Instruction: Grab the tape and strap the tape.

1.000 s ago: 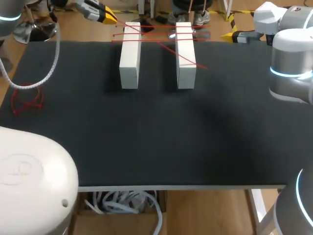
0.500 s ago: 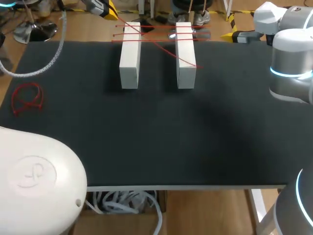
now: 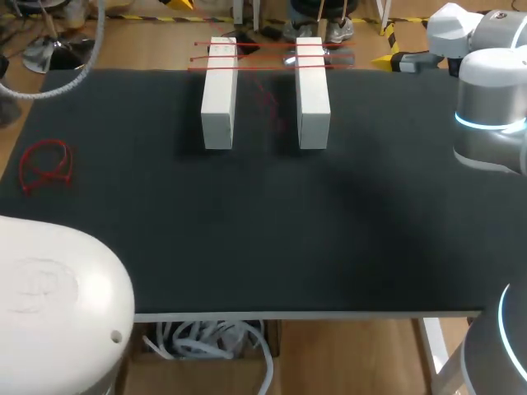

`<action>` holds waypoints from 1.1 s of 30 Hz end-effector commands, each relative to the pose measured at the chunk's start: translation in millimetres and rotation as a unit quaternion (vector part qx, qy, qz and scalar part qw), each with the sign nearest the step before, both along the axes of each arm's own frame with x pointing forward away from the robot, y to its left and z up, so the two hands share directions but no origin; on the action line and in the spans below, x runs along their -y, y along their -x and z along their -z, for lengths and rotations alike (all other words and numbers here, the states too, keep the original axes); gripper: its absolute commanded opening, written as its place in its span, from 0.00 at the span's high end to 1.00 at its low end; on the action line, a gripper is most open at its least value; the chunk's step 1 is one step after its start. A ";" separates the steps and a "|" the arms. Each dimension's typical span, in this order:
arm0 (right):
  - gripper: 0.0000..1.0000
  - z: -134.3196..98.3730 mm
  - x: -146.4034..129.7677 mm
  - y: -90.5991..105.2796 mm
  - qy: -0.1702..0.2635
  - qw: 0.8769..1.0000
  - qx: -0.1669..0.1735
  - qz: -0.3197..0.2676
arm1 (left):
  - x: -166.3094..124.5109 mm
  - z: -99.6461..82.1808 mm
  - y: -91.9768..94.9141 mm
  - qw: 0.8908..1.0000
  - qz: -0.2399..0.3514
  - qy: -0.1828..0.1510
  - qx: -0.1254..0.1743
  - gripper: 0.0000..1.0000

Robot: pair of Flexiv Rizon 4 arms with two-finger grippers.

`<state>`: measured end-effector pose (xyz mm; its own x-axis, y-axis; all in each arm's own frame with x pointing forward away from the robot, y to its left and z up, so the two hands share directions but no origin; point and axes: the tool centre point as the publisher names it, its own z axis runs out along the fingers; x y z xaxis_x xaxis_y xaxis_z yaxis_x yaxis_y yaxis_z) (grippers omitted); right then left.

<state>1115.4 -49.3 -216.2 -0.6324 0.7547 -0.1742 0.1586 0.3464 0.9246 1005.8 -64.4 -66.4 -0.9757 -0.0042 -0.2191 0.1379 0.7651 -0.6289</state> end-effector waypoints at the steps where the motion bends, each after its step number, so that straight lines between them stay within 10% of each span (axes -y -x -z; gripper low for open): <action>1: 0.00 0.1 0.4 0.4 -0.001 1.000 0.000 0.000 | -3.1 13.2 4.0 0.991 0.020 0.130 0.027 1.00; 17: 0.00 0.1 0.4 0.4 -0.001 1.000 0.000 0.000 | -4.2 1.9 11.8 0.941 0.028 0.323 0.096 1.00; 29: 0.00 0.1 0.4 0.4 -0.001 1.000 0.000 0.000 | 0.2 5.7 13.7 0.935 0.036 0.343 0.080 1.00; 33: 0.00 0.1 0.4 0.4 -0.001 1.000 0.000 0.000 | 0.1 6.4 13.4 0.949 0.035 0.305 0.068 1.00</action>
